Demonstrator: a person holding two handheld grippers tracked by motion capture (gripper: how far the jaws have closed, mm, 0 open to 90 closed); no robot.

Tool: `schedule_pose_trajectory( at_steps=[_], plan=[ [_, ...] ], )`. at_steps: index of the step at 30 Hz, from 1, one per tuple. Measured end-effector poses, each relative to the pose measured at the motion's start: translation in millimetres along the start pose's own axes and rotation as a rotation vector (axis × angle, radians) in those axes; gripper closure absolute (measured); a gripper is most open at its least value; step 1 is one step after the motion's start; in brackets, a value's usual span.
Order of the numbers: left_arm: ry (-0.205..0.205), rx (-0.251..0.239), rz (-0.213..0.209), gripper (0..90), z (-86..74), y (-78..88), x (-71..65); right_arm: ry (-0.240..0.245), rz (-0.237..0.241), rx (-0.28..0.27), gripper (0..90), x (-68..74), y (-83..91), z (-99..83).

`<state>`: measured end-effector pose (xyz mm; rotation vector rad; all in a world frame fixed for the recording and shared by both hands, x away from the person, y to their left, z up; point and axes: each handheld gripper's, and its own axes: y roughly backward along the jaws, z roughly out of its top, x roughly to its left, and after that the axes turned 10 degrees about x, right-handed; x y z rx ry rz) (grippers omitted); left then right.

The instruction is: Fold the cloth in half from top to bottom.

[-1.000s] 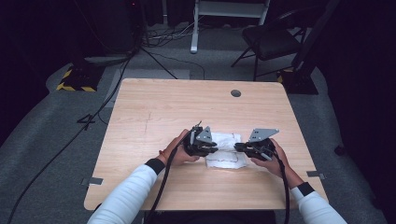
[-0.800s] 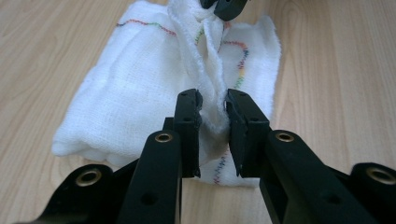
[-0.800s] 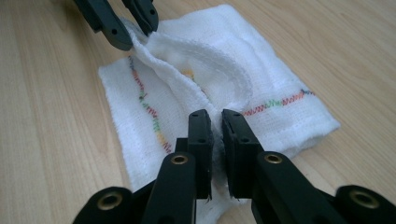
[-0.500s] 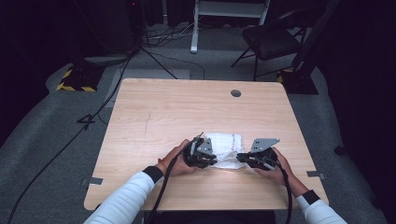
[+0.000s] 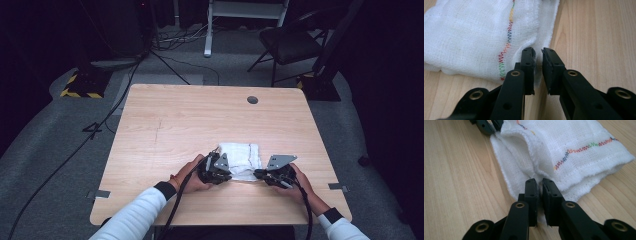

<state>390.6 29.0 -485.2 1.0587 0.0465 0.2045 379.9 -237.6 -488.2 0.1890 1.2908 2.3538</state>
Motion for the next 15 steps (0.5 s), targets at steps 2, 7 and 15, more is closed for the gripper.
schedule_pose_trajectory(
  at_steps=[2, 7, 15],
  plan=[
    [-0.008, 0.009, 0.011, 79.8, 0.2, 0.4, 0.3, 0.001, -0.006, -0.002, 82.7, -0.1, -0.8, 0.4],
    [0.012, -0.001, 0.022, 79.7, -3.2, 0.7, 5.9, -0.005, -0.024, -0.013, 82.8, -0.1, -3.2, 1.6],
    [0.034, -0.014, 0.029, 73.5, -9.2, 5.3, 10.5, -0.032, -0.022, -0.022, 75.0, -2.0, -5.2, 5.0]
  ],
)
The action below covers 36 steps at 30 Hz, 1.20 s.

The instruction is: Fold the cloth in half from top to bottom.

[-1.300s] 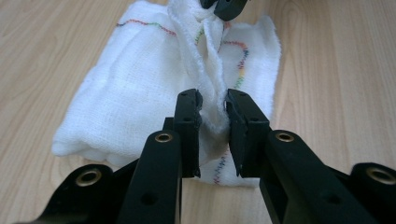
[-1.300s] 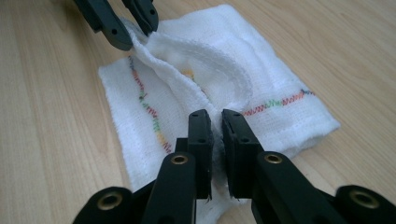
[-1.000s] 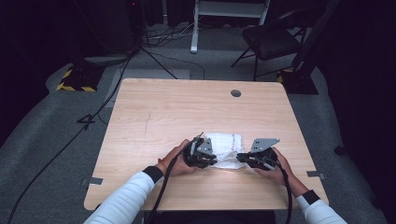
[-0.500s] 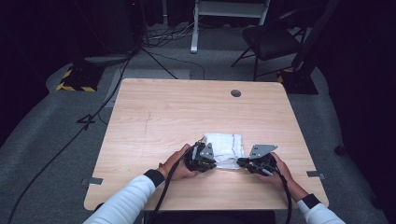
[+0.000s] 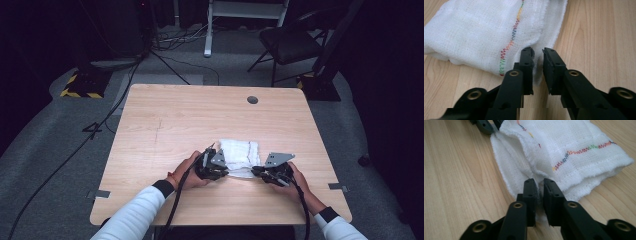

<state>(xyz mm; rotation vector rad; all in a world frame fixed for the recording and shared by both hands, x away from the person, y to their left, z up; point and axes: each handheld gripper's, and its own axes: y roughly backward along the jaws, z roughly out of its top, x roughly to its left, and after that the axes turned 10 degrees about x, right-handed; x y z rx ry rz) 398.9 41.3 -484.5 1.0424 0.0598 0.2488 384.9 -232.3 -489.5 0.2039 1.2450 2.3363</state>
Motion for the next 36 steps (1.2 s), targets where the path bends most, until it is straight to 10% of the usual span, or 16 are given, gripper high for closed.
schedule_pose_trajectory(
  at_steps=[8, 17, 36],
  plan=[
    [0.027, -0.007, 0.018, 56.3, -9.6, 15.9, -8.4, -0.006, 0.005, -0.016, 51.7, 4.8, 12.5, -2.2],
    [0.163, 0.018, 0.033, 23.2, -47.4, 35.3, -14.1, -0.056, -0.039, -0.060, 32.5, 8.6, 27.6, -3.8],
    [0.257, 0.035, 0.118, 19.3, -113.7, 61.8, -16.5, -0.078, -0.044, -0.006, 29.9, 3.6, -7.2, 17.5]
  ],
)
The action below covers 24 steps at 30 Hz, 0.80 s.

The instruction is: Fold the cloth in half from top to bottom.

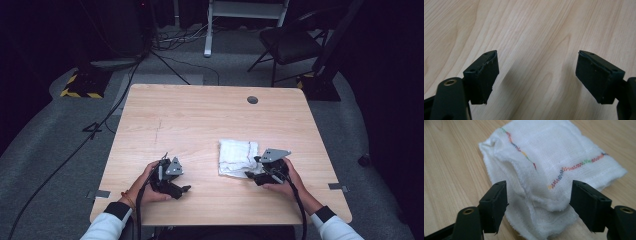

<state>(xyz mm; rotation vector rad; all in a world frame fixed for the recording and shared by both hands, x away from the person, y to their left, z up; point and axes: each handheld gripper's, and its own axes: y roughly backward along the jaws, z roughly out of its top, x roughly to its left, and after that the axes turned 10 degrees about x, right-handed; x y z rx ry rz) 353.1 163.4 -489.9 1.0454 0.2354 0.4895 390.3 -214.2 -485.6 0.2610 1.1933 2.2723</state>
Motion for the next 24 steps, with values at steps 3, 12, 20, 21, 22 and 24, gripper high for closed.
schedule_pose_trajectory(
  at_steps=[3, 12, 20, 21, 22, 24],
  plan=[
    [0.021, -0.008, -0.019, 19.3, -7.5, 1.6, 4.0, 0.003, -0.009, 0.022, 28.2, 2.3, -6.2, -0.3],
    [0.093, -0.027, -0.024, 19.4, -25.1, 6.0, 15.9, -0.032, -0.045, 0.024, 28.2, 1.1, -18.0, 9.6],
    [0.103, -0.033, -0.004, 18.7, -27.8, 4.3, 14.1, -0.050, -0.049, 0.010, 28.5, -9.0, -27.3, 18.6],
    [0.105, -0.037, -0.004, 18.7, -28.3, 4.2, 13.9, -0.048, -0.050, 0.010, 28.5, -10.7, -28.6, 20.2],
    [0.106, -0.040, -0.004, 18.6, -28.7, 4.1, 13.9, -0.053, -0.050, 0.010, 28.5, -12.5, -30.0, 21.8],
    [0.107, -0.044, -0.003, 18.4, -29.8, 4.1, 13.7, -0.052, -0.047, 0.010, 28.5, -16.9, -33.0, 25.3]
  ],
)
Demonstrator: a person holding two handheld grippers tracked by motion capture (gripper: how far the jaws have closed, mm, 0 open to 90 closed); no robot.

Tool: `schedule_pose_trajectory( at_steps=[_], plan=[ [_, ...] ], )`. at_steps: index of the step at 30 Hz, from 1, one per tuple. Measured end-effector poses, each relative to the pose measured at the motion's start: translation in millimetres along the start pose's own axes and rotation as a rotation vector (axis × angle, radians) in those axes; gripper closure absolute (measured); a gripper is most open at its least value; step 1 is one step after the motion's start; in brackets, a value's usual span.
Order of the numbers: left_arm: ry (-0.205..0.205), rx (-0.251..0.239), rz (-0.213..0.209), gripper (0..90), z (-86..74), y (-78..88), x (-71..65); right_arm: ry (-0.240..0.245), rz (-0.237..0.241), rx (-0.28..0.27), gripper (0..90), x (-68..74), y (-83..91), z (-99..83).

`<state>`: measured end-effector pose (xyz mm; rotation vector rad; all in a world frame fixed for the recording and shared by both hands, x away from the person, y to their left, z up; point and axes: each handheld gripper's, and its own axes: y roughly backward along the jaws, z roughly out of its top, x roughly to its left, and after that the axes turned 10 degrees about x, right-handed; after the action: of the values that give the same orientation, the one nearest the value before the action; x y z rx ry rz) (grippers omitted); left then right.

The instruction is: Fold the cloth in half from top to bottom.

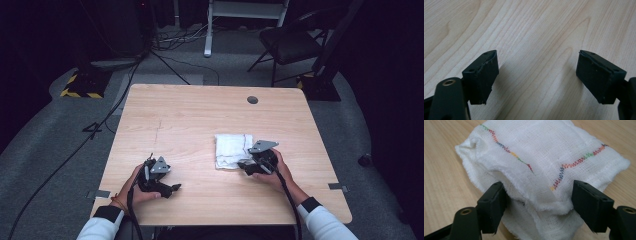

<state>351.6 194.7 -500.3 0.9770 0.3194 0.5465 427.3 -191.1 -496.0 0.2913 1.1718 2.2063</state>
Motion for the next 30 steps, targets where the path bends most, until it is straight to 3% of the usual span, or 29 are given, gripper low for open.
schedule_pose_trajectory(
  at_steps=[9, 17, 30],
  plan=[
    [0.011, -0.033, 0.009, 17.2, -4.6, -0.8, 0.1, -0.001, 0.013, -0.009, 28.4, -15.8, -13.4, 14.6],
    [0.014, -0.033, 0.011, 17.1, -4.9, -0.7, 0.1, -0.003, -0.001, -0.004, 27.9, -15.6, -17.1, 20.3],
    [0.023, -0.032, 0.016, 17.0, -5.0, -0.6, -0.8, 0.059, 0.005, 0.045, 28.7, -14.3, 6.6, 17.9]
  ],
)
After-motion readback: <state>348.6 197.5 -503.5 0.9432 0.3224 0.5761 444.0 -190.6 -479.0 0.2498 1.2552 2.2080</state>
